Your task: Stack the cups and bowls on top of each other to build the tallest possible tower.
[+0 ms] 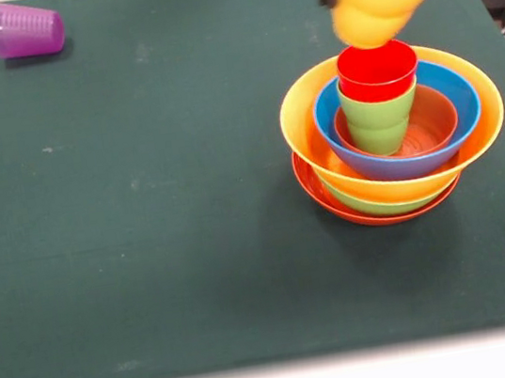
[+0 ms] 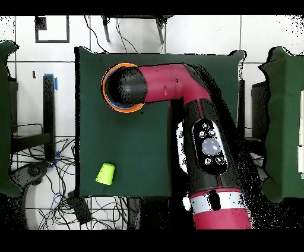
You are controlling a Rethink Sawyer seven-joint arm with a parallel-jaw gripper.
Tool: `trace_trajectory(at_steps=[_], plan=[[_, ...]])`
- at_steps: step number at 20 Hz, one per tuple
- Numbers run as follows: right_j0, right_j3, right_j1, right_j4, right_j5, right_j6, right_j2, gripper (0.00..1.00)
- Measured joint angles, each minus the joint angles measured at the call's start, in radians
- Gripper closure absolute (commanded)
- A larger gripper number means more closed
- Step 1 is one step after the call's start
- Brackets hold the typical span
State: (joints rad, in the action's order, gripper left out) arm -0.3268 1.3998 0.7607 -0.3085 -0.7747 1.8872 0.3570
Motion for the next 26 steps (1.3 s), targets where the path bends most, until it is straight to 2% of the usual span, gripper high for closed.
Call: trace_trajectory(at_steps=[6, 10, 17, 26], plan=[[0.081, -0.146, -0.021, 0.000, -0.088, 0.000, -0.008, 1.00], [0.096, -0.210, -0.034, 0.001, -0.121, 0.000, -0.009, 1.00], [0.072, -0.273, -0.036, 0.010, -0.148, 0.000, -0.021, 1.00], [0.029, -0.273, -0.035, 0.010, -0.148, 0.000, -0.046, 1.00]])
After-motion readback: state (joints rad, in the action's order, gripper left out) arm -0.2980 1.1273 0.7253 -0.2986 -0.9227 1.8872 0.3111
